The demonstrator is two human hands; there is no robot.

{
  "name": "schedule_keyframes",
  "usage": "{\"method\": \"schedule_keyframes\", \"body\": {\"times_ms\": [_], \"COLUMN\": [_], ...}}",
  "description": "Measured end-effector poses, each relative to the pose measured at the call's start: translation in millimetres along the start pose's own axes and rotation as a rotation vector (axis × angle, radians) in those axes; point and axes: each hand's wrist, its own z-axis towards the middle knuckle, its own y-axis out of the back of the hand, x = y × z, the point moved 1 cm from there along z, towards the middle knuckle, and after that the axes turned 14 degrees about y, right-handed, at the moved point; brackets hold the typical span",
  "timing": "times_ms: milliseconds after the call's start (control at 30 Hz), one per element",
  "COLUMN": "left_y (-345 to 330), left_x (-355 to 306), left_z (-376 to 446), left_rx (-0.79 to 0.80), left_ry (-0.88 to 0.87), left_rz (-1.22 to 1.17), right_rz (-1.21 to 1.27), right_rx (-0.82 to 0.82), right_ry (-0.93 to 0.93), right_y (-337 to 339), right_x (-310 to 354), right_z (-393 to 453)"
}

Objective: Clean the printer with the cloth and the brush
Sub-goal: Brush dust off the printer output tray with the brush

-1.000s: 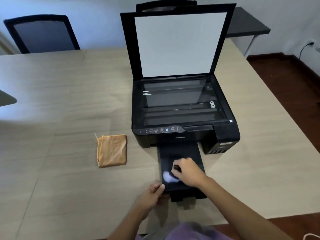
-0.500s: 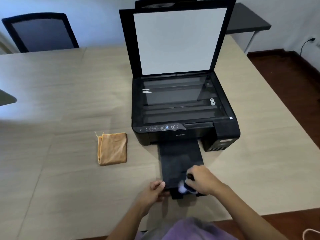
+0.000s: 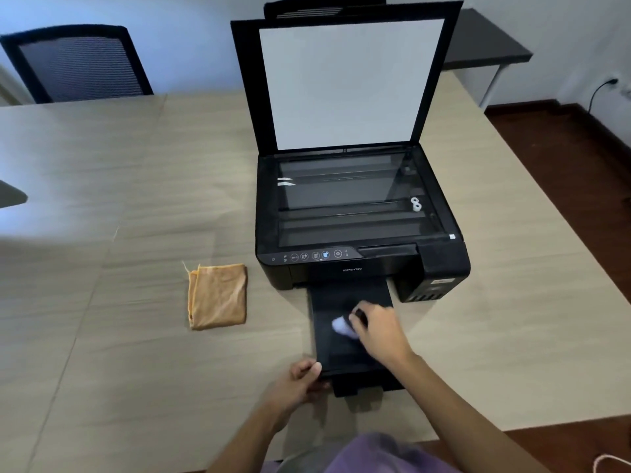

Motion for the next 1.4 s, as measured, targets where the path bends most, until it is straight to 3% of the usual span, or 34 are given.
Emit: {"method": "schedule_keyframes", "body": {"times_ms": [67, 133, 167, 267, 300, 433, 467, 567, 600, 733, 767, 833, 867, 900, 1000, 1033, 1133, 1267, 1300, 1400], "left_y": [0, 1, 1, -1, -2, 0, -1, -2, -2, -1, 0, 0, -1, -1, 1, 1, 0, -1, -1, -1], "left_x": [-1, 0, 0, 0, 1, 0, 0, 1, 2, 0, -1, -2, -1, -1, 0, -1, -4, -3, -4, -6], "left_z": [-1, -2, -1, -3, -2, -3, -3, -3, -3, -6, -5, -3, -4, -4, -5, -4, -4, -6, -6, -6], "left_rx": [-0.004, -0.012, -0.009, -0.01, -0.014, -0.029, -0.031, -0.031, -0.028, -0.031, -0.035, -0.04, -0.039, -0.037, -0.034, -0.034, -0.025, -0.026, -0.022, -0.016], "left_ry": [0.002, 0.004, 0.008, 0.017, 0.017, -0.016, -0.017, 0.0, -0.001, 0.001, 0.005, 0.02, 0.026, 0.027, 0.026, 0.029, 0.047, 0.028, 0.03, 0.045], "left_rz": [-0.002, -0.006, -0.004, -0.014, -0.009, 0.009, 0.003, -0.015, -0.023, -0.024, -0.019, -0.01, -0.011, -0.012, -0.021, -0.023, -0.005, -0.019, -0.014, -0.014], "right_rz": [-0.029, -0.067, -0.085, -0.163, -0.189, -0.199, -0.226, -0.255, -0.26, -0.186, -0.164, -0.163, -0.183, -0.197, -0.222, -0.214, -0.272, -0.241, -0.24, -0.249], "right_rx": [0.064, 0.338, 0.342, 0.042, 0.041, 0.427, 0.4, 0.011, -0.042, 0.351, 0.311, -0.01, -0.09, -0.049, 0.365, 0.356, 0.09, 0.397, 0.342, -0.041], "right_ry": [0.048, 0.178, 0.212, 0.154, 0.162, 0.369, 0.355, -0.021, -0.066, 0.197, 0.144, 0.035, 0.012, 0.039, 0.194, 0.144, -0.029, 0.195, 0.179, -0.055], "right_y": [1, -2, -1, 2, 2, -3, 2, 38, 42, 25, 29, 46, 50, 53, 36, 39, 52, 38, 40, 56], "right_x": [5, 27, 35, 32, 33, 44, 36, -13, -22, -2, -7, -33, -44, -44, -29, -37, -72, -43, -42, -50], "right_z": [14, 22, 28, 54, 56, 18, 17, 34, 30, -19, -21, -12, -11, -15, -43, -45, -32, -35, -28, 7]}}
